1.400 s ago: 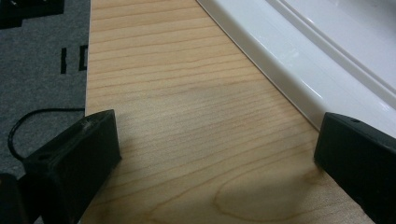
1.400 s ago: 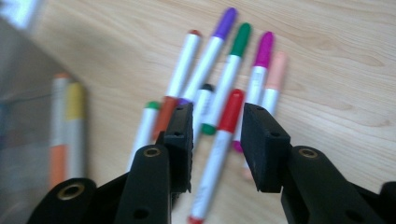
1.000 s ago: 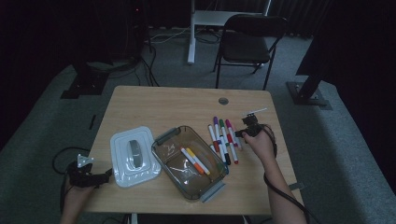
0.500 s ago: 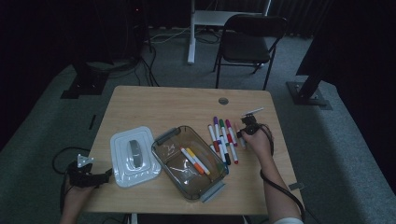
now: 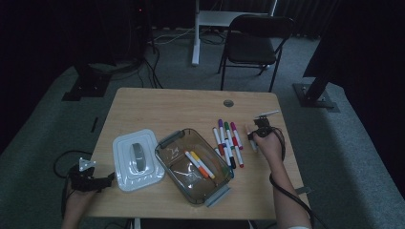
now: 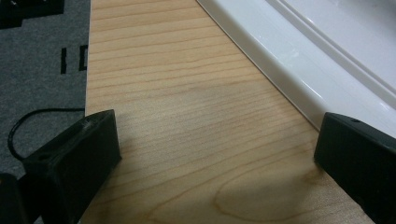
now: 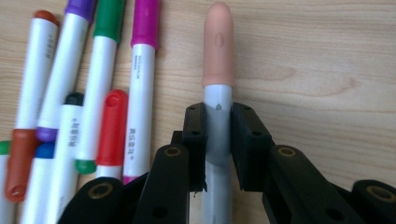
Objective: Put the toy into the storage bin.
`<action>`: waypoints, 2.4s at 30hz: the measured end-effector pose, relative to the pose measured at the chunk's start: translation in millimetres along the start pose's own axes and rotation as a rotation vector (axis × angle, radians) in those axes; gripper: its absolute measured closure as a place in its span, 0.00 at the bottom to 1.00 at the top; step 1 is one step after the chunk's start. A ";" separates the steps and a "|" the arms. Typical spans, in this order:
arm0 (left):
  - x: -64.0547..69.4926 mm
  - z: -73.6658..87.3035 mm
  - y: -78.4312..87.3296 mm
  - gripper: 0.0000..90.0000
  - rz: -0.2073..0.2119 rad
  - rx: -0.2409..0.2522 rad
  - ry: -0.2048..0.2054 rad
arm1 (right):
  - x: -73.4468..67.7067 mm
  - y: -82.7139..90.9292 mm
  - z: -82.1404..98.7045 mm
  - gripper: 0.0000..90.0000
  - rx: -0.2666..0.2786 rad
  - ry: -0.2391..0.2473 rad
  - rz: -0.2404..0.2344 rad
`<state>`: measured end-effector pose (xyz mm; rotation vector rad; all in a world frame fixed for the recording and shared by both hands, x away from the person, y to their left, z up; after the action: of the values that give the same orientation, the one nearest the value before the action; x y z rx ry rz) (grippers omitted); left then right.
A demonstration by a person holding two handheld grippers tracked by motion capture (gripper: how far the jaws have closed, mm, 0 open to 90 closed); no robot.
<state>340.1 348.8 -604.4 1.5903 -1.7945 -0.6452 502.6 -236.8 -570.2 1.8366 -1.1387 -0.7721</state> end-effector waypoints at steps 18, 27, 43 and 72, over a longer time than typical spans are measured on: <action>0.0 0.0 0.0 0.01 0.000 0.000 0.000 | -22.2 55.0 -3.2 0.85 0.087 0.016 -0.069; 0.0 0.0 0.0 0.01 0.000 0.000 0.000 | -63.8 89.3 -17.2 0.85 0.160 0.098 -0.148; 0.0 -0.1 -0.1 0.01 0.000 0.001 0.000 | -162.6 140.2 -32.0 0.85 0.269 0.318 -0.336; -0.1 0.0 0.1 0.01 -0.001 -0.001 0.000 | -283.2 100.8 -10.2 0.85 0.115 0.515 -0.509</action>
<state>340.0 348.9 -604.3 1.5914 -1.7930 -0.6463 355.8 -0.6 -455.5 2.2828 -0.3953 -0.4582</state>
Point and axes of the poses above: each handheld gripper's, and its own axes: y roughly backward along the jaws, z roughly out of its underside, x roughly to its right, the point moved 8 cm from there along -y, roughly forward along the jaws, and after that the axes turned 13 degrees about y, right-handed, at the moved point
